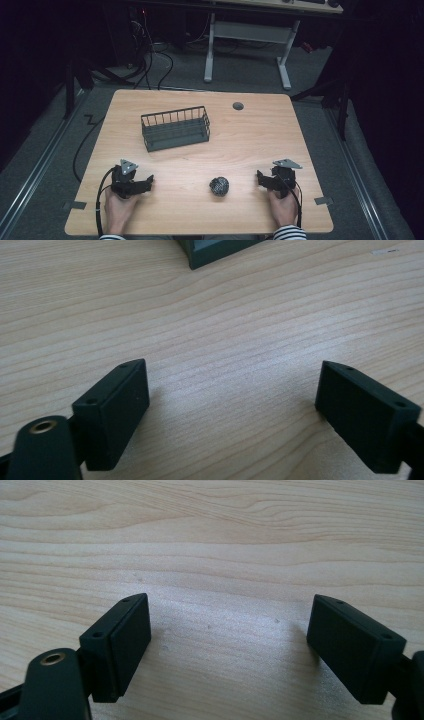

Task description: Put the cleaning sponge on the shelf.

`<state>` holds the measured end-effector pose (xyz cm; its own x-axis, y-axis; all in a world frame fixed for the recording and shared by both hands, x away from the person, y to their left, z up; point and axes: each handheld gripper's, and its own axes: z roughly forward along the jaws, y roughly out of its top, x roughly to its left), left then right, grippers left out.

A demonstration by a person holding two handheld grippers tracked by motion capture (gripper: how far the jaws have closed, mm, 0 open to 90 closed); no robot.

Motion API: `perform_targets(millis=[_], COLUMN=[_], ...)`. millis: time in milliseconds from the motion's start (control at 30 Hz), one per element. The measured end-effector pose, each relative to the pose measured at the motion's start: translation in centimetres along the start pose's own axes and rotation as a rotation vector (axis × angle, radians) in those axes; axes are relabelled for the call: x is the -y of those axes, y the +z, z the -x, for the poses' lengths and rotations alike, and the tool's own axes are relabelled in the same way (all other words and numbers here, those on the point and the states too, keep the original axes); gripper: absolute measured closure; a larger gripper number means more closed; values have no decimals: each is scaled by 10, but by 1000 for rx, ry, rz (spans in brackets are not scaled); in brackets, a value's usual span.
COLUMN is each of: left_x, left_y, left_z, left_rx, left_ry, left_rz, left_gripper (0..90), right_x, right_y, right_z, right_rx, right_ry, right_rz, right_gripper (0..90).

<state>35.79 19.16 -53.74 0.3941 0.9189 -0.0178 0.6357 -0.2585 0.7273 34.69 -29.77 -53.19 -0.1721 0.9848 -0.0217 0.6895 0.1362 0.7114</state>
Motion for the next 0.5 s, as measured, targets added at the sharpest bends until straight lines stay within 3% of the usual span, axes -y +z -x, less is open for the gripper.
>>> perform_targets(millis=[167, 500], left_x=[2, -2], left_y=[-3, -5], left_z=[0, 1], left_rx=[-3, 41], left_ry=[-3, -13], left_rz=[3, 5], left_gripper=[182, 205], right_x=[0, 0], right_y=[0, 0], right_z=[0, -1], right_rx=[-1, 0], right_ry=[0, 0], right_rz=[1, 1], right_gripper=[179, 188])
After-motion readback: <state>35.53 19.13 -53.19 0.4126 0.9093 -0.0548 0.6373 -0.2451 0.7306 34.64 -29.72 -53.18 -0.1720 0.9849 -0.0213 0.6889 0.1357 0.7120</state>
